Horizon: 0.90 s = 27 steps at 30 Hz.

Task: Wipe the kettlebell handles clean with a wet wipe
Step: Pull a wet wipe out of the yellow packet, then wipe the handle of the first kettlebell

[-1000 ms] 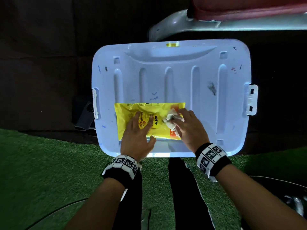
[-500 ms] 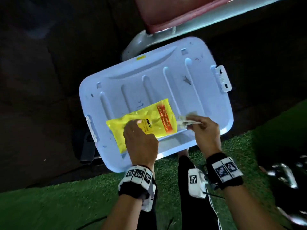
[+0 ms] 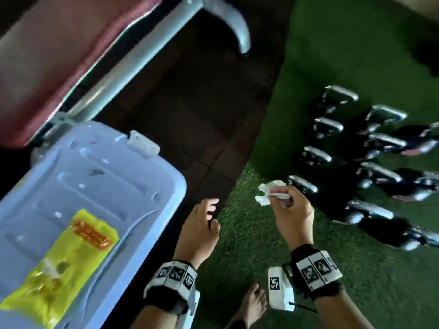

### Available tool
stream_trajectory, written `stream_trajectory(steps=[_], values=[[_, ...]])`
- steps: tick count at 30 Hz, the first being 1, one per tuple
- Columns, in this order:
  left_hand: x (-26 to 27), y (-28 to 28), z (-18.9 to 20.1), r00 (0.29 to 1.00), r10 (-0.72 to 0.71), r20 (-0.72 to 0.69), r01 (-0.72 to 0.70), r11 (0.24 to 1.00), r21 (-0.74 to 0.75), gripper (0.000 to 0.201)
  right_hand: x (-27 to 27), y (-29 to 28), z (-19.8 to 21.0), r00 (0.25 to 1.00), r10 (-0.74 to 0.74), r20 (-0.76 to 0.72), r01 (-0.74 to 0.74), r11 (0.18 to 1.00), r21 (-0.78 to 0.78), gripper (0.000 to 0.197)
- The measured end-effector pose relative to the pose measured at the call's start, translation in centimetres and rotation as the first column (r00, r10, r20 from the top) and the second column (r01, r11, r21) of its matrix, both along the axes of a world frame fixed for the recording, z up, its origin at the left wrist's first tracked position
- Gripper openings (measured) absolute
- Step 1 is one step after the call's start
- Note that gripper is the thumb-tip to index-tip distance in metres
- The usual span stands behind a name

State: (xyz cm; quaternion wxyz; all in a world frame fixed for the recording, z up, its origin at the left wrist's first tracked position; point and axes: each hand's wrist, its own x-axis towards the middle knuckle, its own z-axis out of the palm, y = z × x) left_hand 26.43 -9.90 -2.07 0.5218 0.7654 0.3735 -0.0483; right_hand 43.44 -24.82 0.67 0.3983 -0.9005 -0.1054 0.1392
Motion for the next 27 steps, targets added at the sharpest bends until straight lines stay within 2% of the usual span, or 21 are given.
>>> stream_trajectory(steps=[2,6,9,12,16,20,24,27], values=[[4.3,-0.9,-1.6,0.994,-0.105,0.008,0.105,0.994,-0.004,0.042,3.6,-3.9,-1.2,0.998,-0.029,0.060,0.029,1.000,0.012,0.016],[12.5,-2.5,-7.6,0.951,-0.308,-0.010,0.308,0.951,0.012,0.034,9.6,-10.4,-5.6,0.992,-0.059,0.110,0.056,0.998,0.031,0.027],[18.3,-2.7,-13.5,0.893,-0.447,-0.054,0.448,0.894,0.009,0.030,13.3,-14.1,-10.4,0.988,-0.120,0.094,0.118,0.993,0.025,0.025],[23.8,-2.5,-19.7,0.830,-0.550,-0.092,0.557,0.825,0.091,0.027,16.4,-16.6,-15.9,0.988,-0.142,0.063,0.142,0.990,0.011,0.030],[30.3,-3.0,-28.0,0.771,-0.631,-0.086,0.636,0.765,0.102,0.027,20.3,-18.4,-22.1,0.995,-0.091,0.040,0.092,0.996,0.001,0.026],[34.0,-4.3,-34.9,0.750,-0.658,-0.058,0.661,0.749,0.052,0.042,22.7,-19.1,-26.0,0.999,-0.052,0.015,0.050,0.995,0.087,0.020],[35.4,-5.9,-39.6,0.728,-0.685,-0.037,0.686,0.728,0.005,0.073,24.1,-19.2,-27.5,0.999,0.035,0.000,-0.034,0.981,0.193,0.018],[36.0,-7.6,-41.8,0.716,-0.698,-0.002,0.698,0.716,0.016,0.090,24.8,-19.4,-29.0,0.987,0.090,0.136,-0.094,0.995,0.021,0.016]])
